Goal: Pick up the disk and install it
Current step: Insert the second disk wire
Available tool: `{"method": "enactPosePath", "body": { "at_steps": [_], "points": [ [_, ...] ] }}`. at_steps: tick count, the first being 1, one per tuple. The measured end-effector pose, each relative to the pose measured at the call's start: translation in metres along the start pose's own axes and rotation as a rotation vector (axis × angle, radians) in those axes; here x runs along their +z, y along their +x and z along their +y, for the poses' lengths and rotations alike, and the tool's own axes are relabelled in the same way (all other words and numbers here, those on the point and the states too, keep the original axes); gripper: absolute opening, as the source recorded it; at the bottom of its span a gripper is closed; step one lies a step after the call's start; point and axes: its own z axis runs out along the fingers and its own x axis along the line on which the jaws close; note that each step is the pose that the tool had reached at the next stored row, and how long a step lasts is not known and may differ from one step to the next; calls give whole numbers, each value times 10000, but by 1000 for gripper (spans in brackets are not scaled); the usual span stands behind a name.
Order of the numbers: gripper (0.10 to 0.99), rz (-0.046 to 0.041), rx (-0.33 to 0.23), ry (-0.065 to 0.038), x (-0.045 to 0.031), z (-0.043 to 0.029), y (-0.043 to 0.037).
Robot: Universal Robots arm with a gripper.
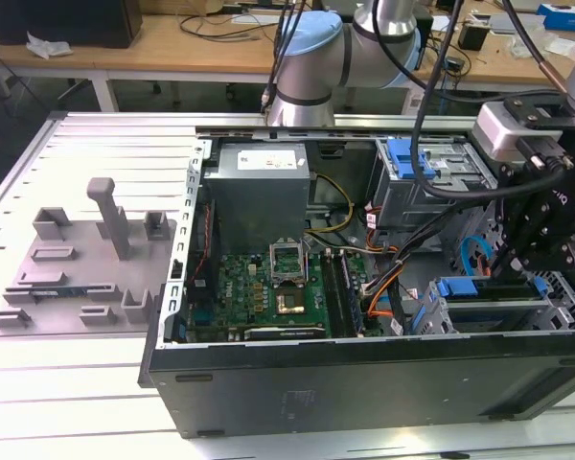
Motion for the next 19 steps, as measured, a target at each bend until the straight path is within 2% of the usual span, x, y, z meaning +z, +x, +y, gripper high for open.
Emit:
{"method": "enactPosePath", "body": {
  "at_steps": [15, 18, 19],
  "points": [
    [161, 5, -69, 81, 99, 12, -1],
    [161, -22, -76, 88, 114, 16, -3],
    [235, -14, -77, 87, 110, 16, -2]
  ]
}}
